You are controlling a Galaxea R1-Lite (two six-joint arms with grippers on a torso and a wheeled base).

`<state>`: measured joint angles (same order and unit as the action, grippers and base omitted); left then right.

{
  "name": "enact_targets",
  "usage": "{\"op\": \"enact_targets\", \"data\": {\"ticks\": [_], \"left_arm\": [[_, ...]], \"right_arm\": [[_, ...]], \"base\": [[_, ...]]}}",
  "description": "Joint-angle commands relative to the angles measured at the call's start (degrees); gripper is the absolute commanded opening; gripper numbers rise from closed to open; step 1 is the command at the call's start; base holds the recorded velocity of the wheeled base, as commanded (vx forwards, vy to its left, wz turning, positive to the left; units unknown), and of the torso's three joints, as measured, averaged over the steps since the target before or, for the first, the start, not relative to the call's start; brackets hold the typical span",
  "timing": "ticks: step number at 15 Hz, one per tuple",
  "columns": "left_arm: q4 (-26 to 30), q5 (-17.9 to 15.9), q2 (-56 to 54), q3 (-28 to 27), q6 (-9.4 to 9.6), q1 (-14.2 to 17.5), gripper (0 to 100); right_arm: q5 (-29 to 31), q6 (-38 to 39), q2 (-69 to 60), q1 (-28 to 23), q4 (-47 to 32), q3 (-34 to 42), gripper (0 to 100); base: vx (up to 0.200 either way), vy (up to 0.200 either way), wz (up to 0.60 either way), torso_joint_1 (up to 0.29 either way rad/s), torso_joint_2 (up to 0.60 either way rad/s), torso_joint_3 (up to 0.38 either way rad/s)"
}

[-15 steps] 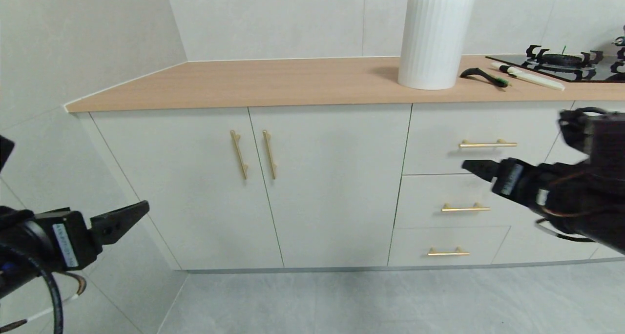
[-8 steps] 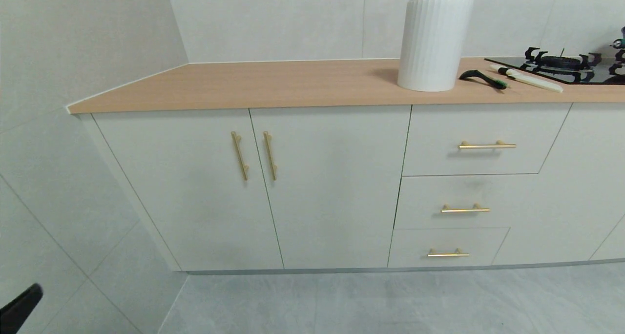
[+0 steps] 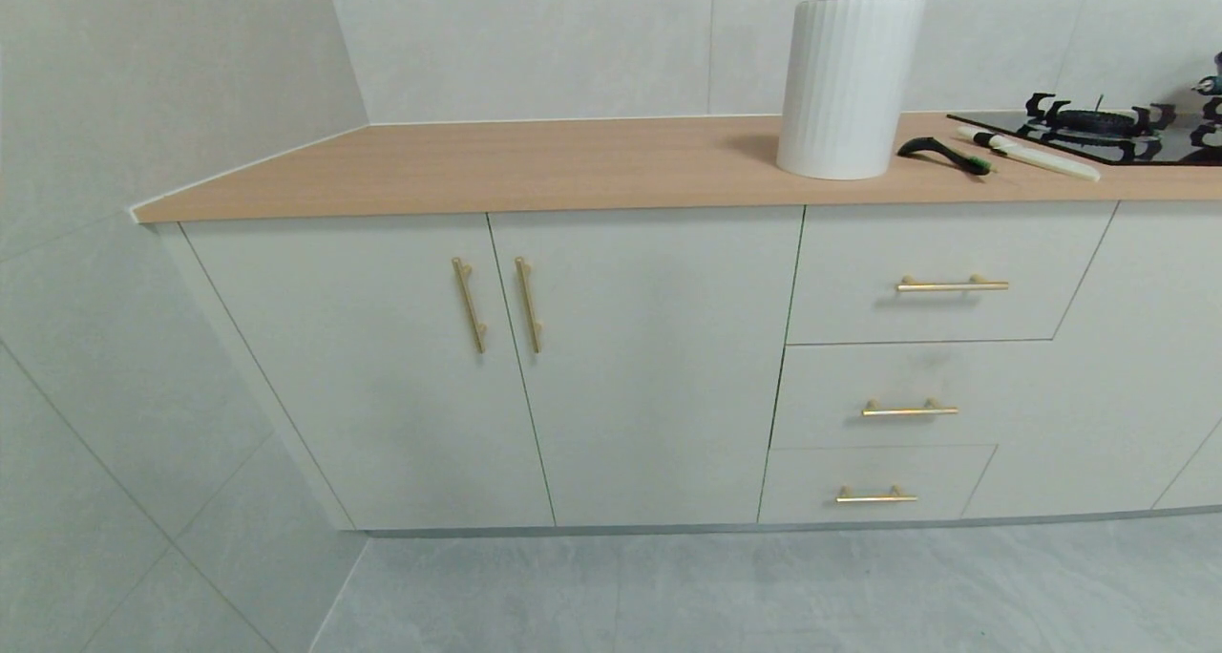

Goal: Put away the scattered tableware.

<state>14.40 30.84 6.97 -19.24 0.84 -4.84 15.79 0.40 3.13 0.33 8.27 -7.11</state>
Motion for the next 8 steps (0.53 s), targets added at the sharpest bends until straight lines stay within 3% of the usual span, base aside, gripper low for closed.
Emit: {"op": "enact_targets", "data": {"ticks": [1, 2, 3, 5, 6, 8], "left_arm": [[0.0, -0.6, -4.9, 1.9, 0.57, 3.9, 100], [0.0, -1.2, -7.0, 3.5, 2.67, 4.8, 100], [-1.2, 0.5, -7.0, 6.3, 2.24, 4.8, 100], [-3.1, 0.3, -7.0, 9.2, 2.06, 4.8, 100], [-8.8, -1.1, -7.0, 15.5, 4.26, 4.8, 100], [-16.1, -7.6, -7.0, 18.7, 4.61, 4.8, 100]], "right_arm": [[1.4, -0.8, -3.1, -0.6, 3.3, 5.9, 100], [1.5, -0.7, -3.0, -0.6, 4.2, 7.1, 100], [1.1, -0.5, -3.1, -0.6, 0.4, 7.1, 100], [0.8, -0.5, -3.1, -0.6, -2.6, 7.1, 100], [-3.8, -0.7, -3.0, -0.6, -5.5, 7.1, 100], [-7.0, -1.0, -3.0, -0.4, -5.5, 7.1, 100]], "base": [[0.000, 0.000, 0.00, 0.000, 0.00, 0.000], [0.000, 0.000, 0.00, 0.000, 0.00, 0.000], [0.000, 0.000, 0.00, 0.000, 0.00, 0.000], [0.000, 0.000, 0.00, 0.000, 0.00, 0.000], [0.000, 0.000, 0.00, 0.000, 0.00, 0.000], [0.000, 0.000, 0.00, 0.000, 0.00, 0.000]]}}
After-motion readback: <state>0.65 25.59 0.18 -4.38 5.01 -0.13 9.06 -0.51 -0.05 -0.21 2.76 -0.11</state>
